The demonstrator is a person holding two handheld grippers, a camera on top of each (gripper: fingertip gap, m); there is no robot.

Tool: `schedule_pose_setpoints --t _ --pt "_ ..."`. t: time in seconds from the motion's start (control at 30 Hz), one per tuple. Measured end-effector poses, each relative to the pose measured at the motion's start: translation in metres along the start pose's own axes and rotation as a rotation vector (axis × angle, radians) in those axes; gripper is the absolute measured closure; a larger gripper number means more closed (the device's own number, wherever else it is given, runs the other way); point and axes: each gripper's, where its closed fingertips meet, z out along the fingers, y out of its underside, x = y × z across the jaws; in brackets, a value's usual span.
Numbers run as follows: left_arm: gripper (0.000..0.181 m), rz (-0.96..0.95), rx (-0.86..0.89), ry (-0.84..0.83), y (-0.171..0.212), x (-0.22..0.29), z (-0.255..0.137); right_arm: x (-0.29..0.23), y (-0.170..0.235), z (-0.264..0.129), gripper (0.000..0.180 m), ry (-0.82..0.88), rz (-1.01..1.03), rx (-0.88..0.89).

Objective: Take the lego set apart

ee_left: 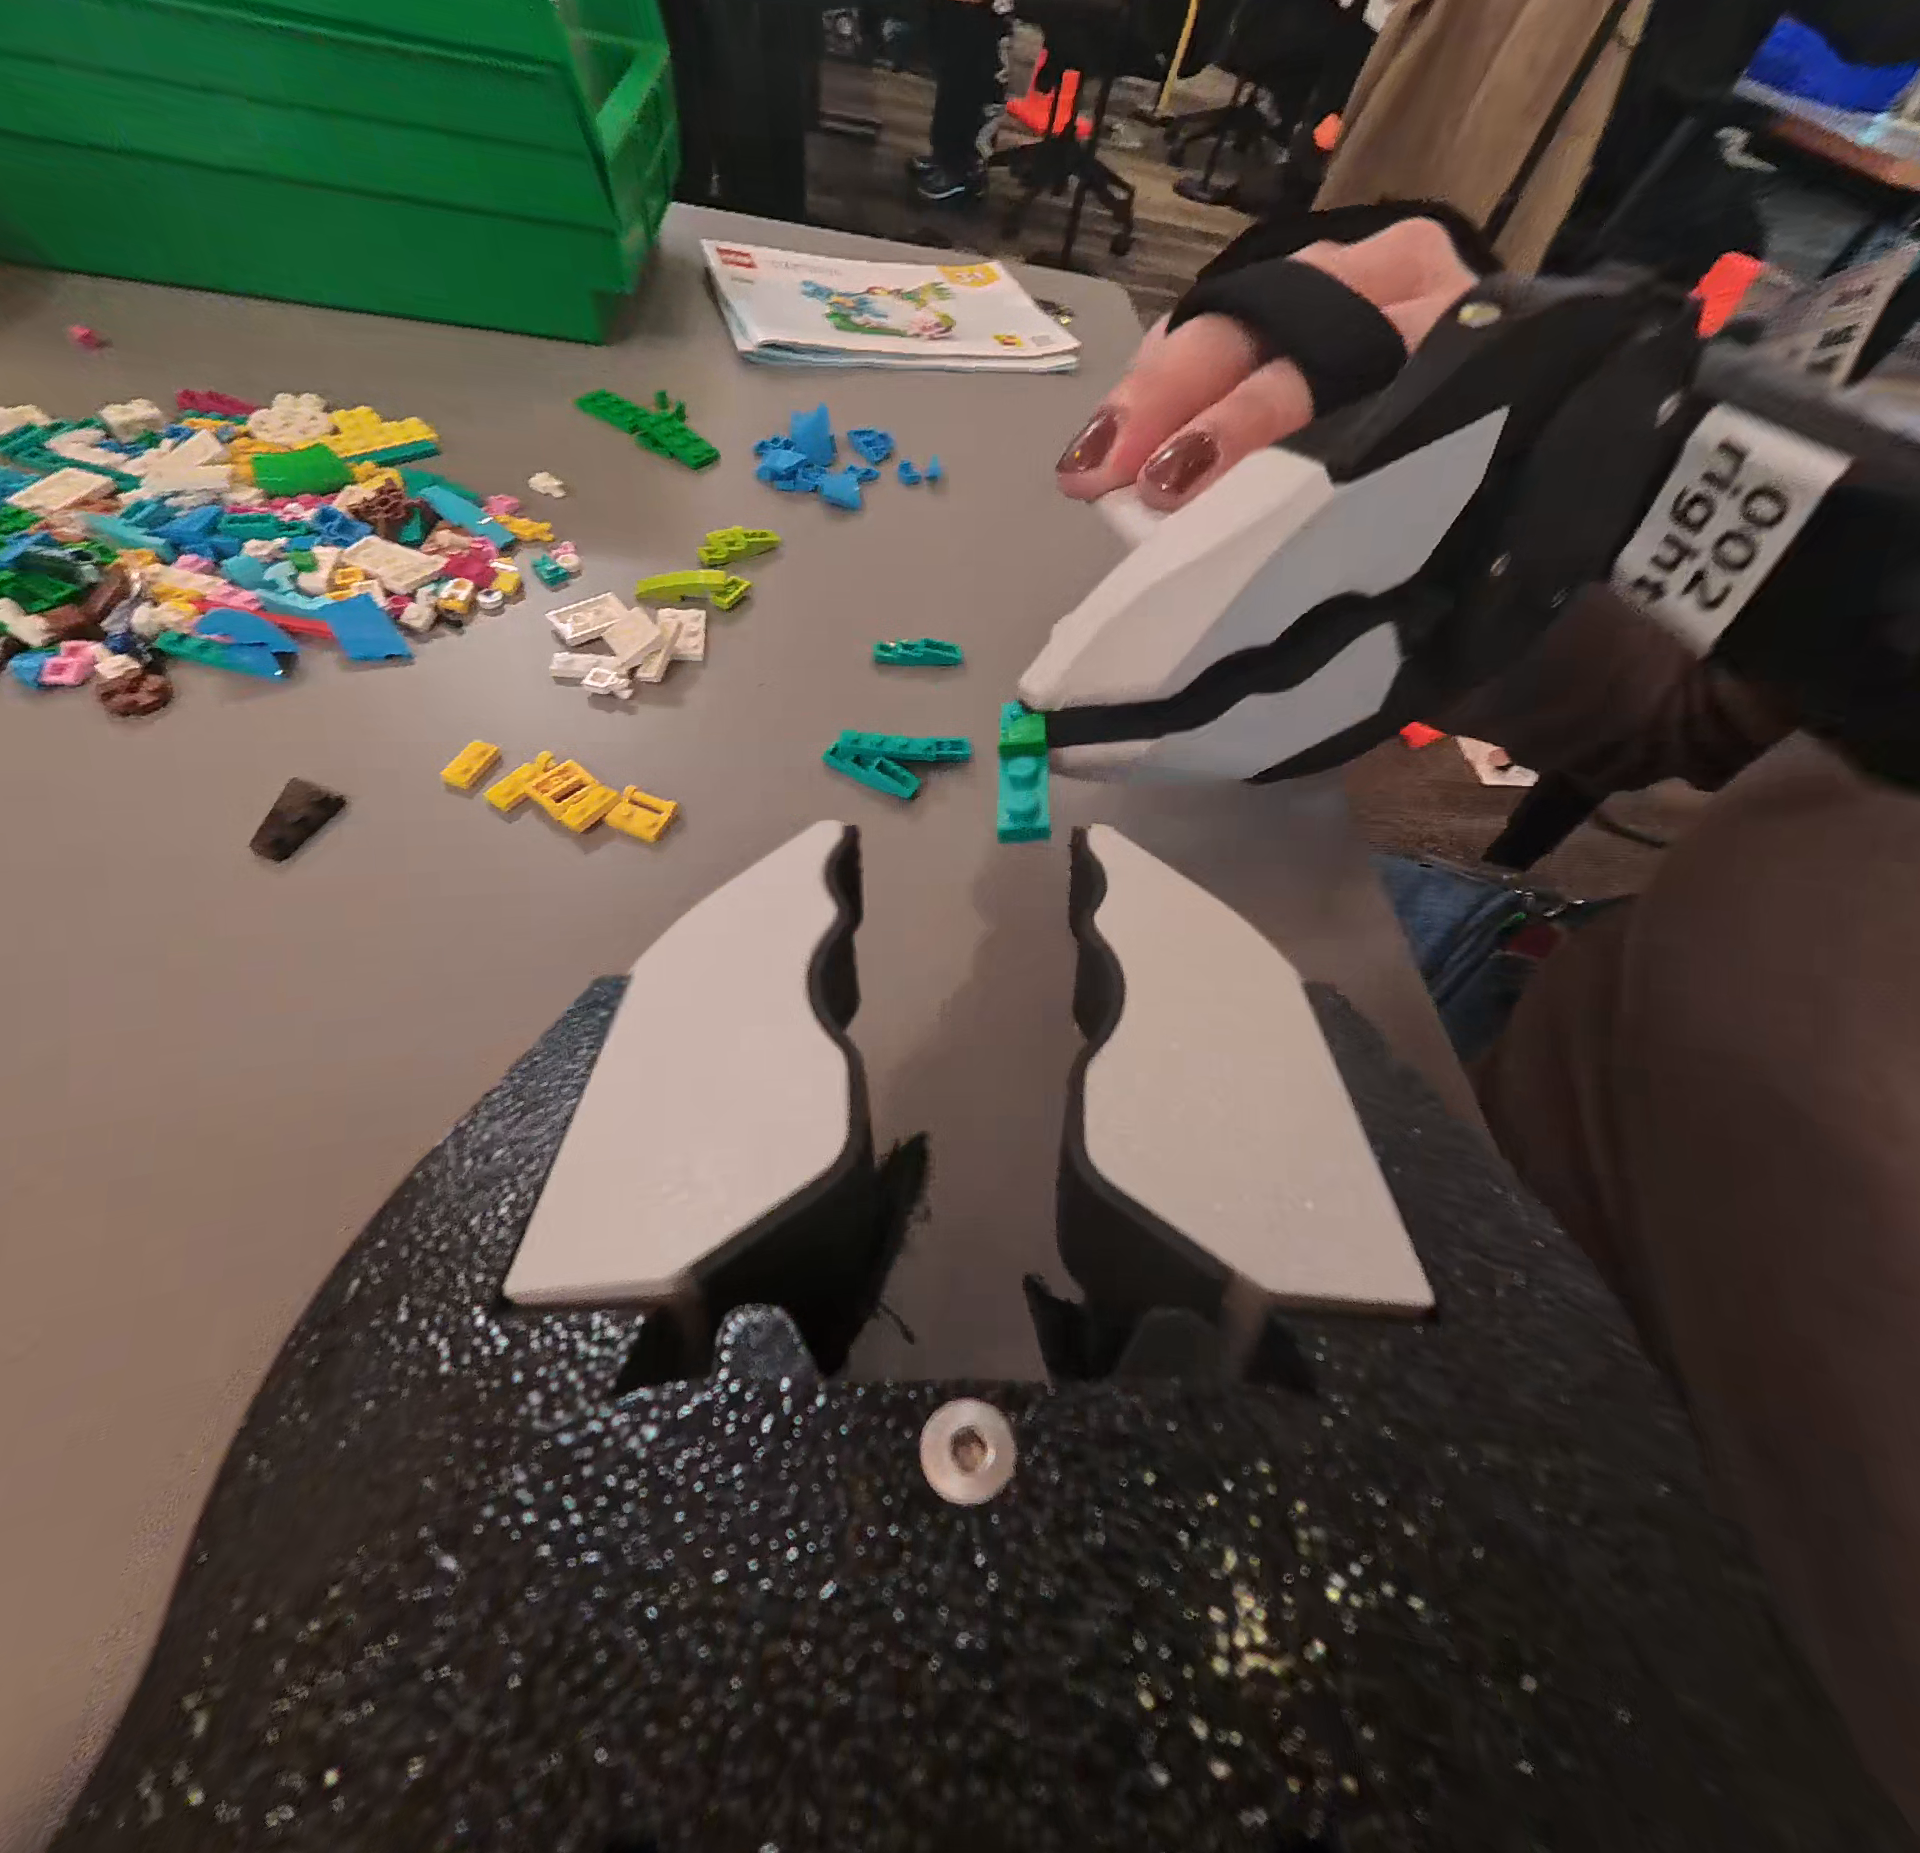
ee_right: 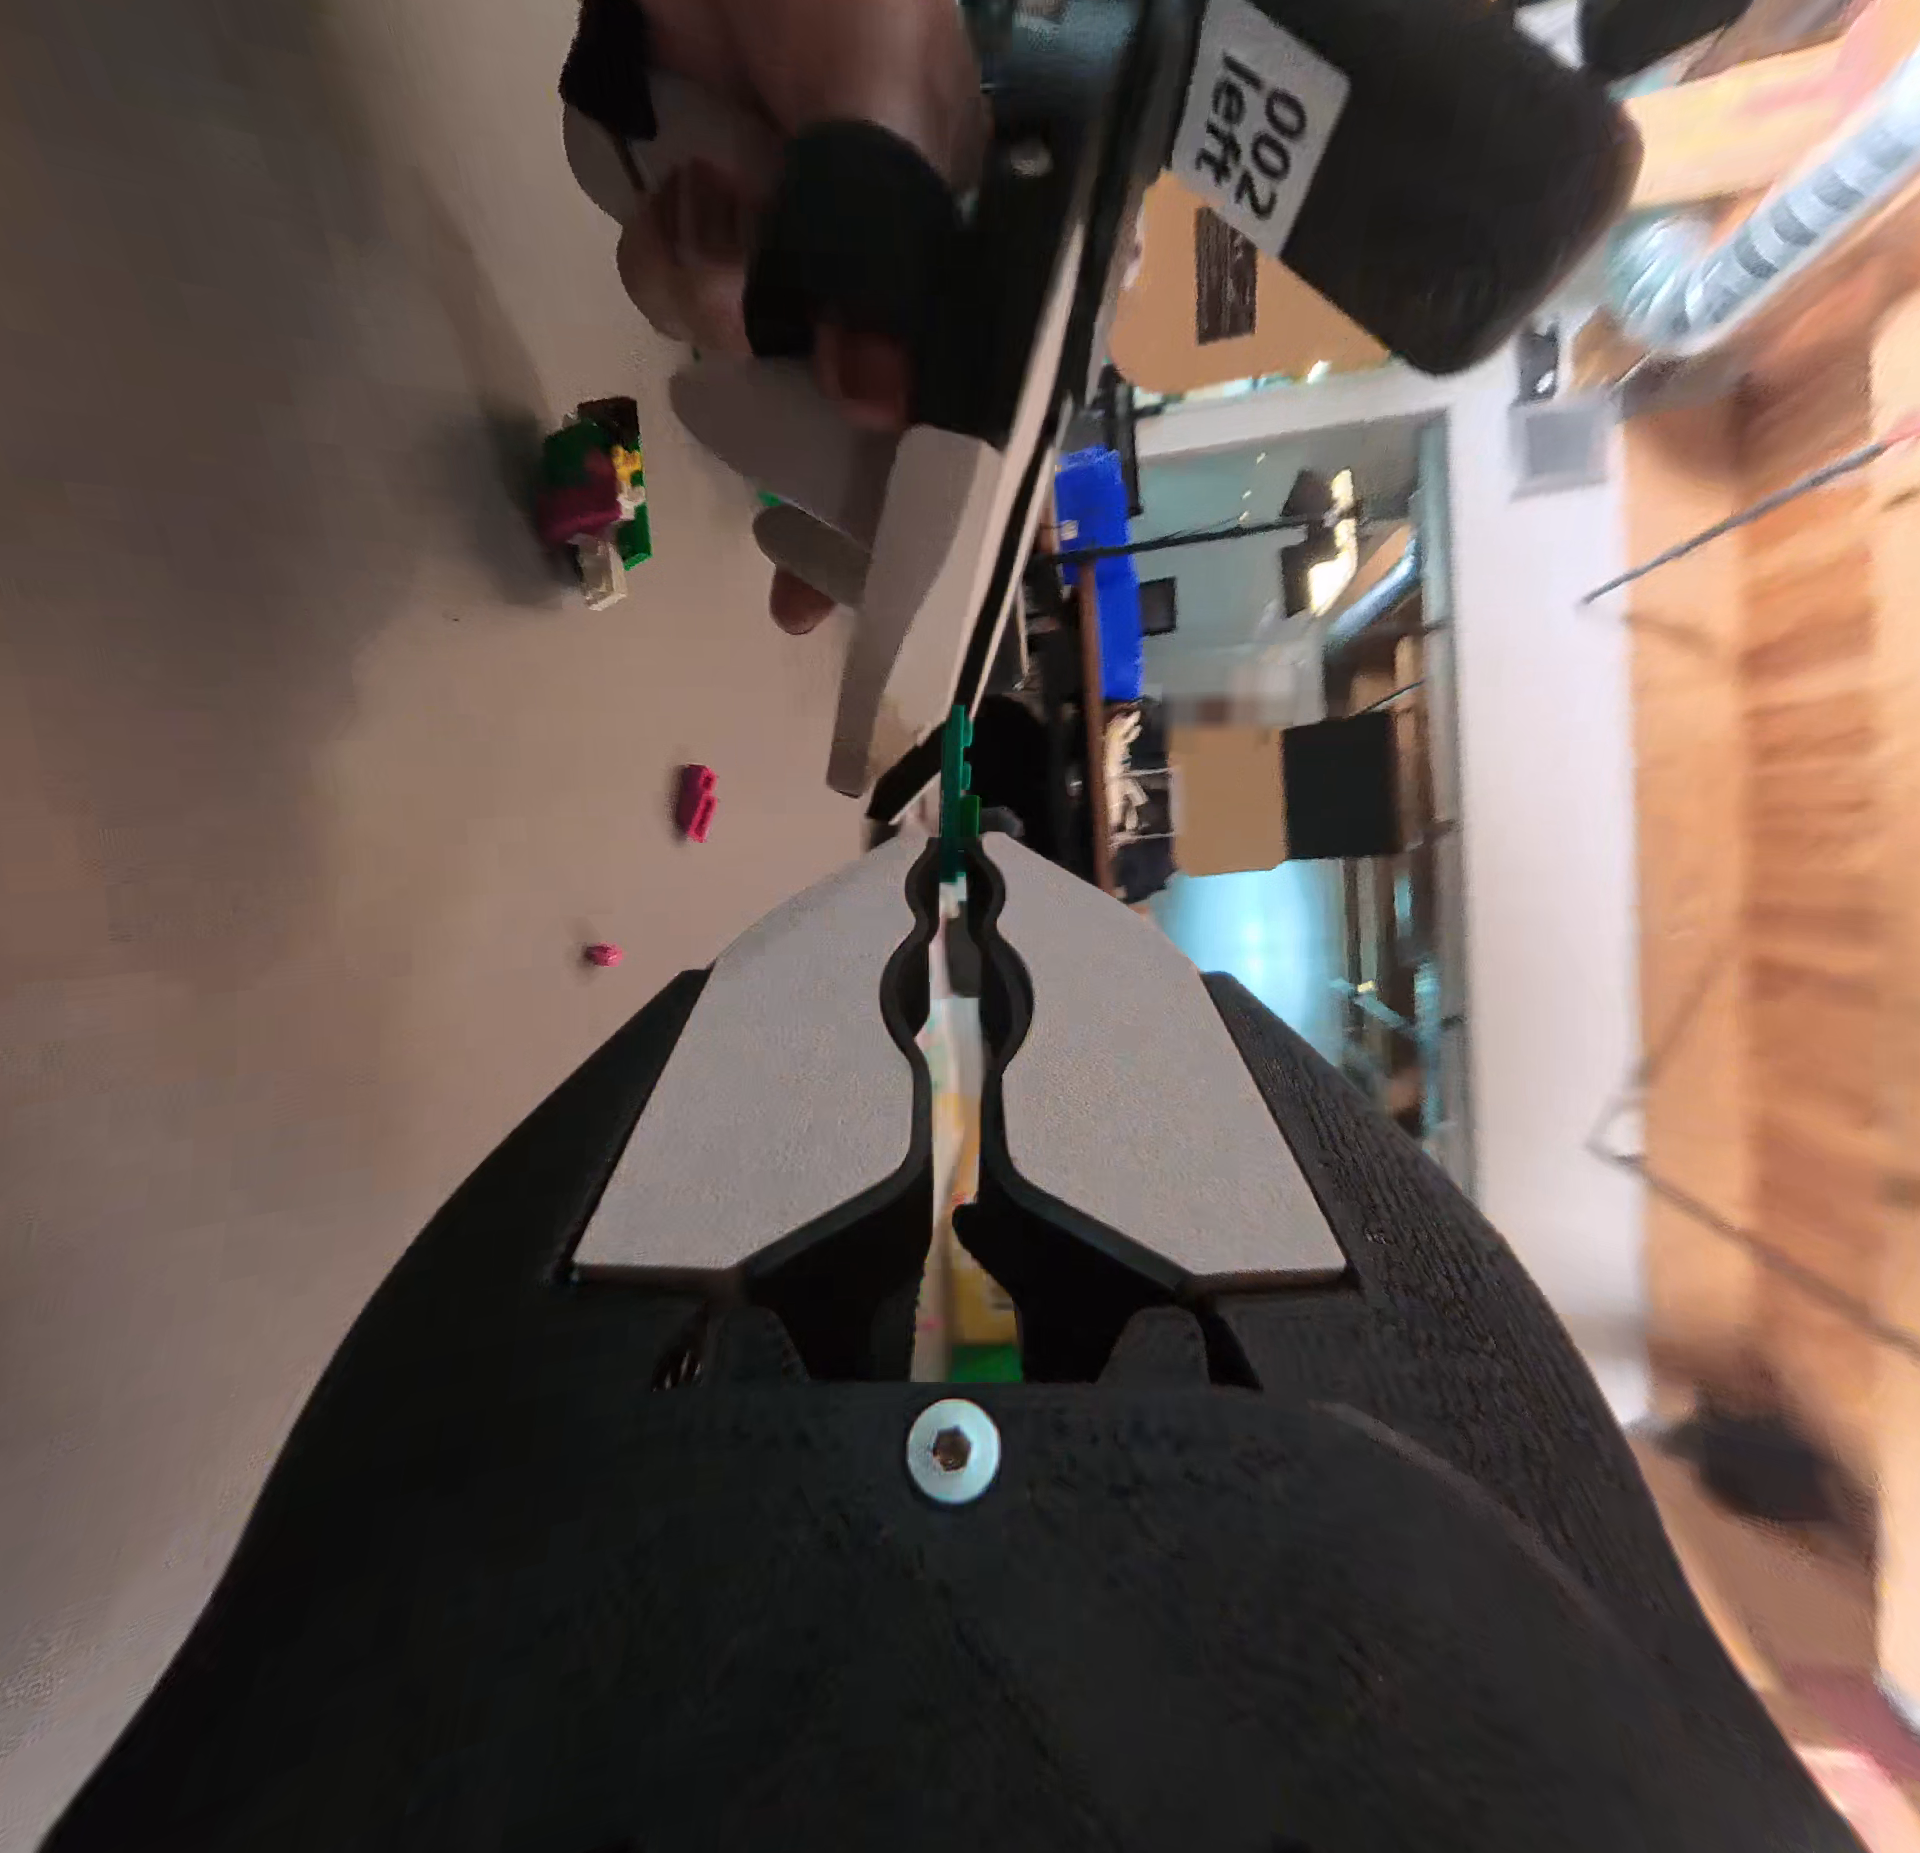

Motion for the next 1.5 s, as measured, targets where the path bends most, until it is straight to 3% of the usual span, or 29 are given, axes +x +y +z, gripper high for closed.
schedule_pose_setpoints --t 0.17,0.4,0.5,0.57,0.7,0.73,0.97,1.1,1.5 --pt "0.173 0.06 0.046 0.043 -0.007 0.011 -0.008 -0.007 -0.009 0.004 0.177 0.008 -0.148 0.01" --pt "0.164 0.126 -0.066 -0.062 0.009 0.001 -0.005 -0.014 -0.006 0.006 0.178 -0.032 -0.127 0.002" --pt "0.173 0.167 -0.065 -0.031 0.009 0.007 -0.005 -0.014 -0.007 0.004 0.177 -0.034 -0.119 0.012" --pt "0.173 0.231 -0.089 -0.046 0.013 0.007 -0.004 -0.019 -0.008 0.002 0.171 -0.113 0.019 0.033" --pt "0.173 0.441 -0.191 -0.11 0.027 0.005 -0.002 -0.032 -0.012 0.0 0.149 -0.411 0.491 0.043" --pt "0.173 0.487 -0.207 -0.108 0.029 0.007 -0.001 -0.035 -0.012 0.0 0.152 -0.461 0.539 0.038" --pt "0.173 0.578 -0.239 -0.056 0.039 0.017 0.002 -0.052 -0.02 0.0 0.172 -0.657 0.599 0.045" --pt "0.173 0.658 -0.265 -0.048 0.045 0.02 0.002 -0.057 -0.024 -0.003 0.173 -0.737 0.665 0.061" --pt "0.174 0.796 -0.208 -0.063 0.043 0.03 0.008 -0.057 -0.026 -0.015 0.173 -0.981 1.181 0.246"
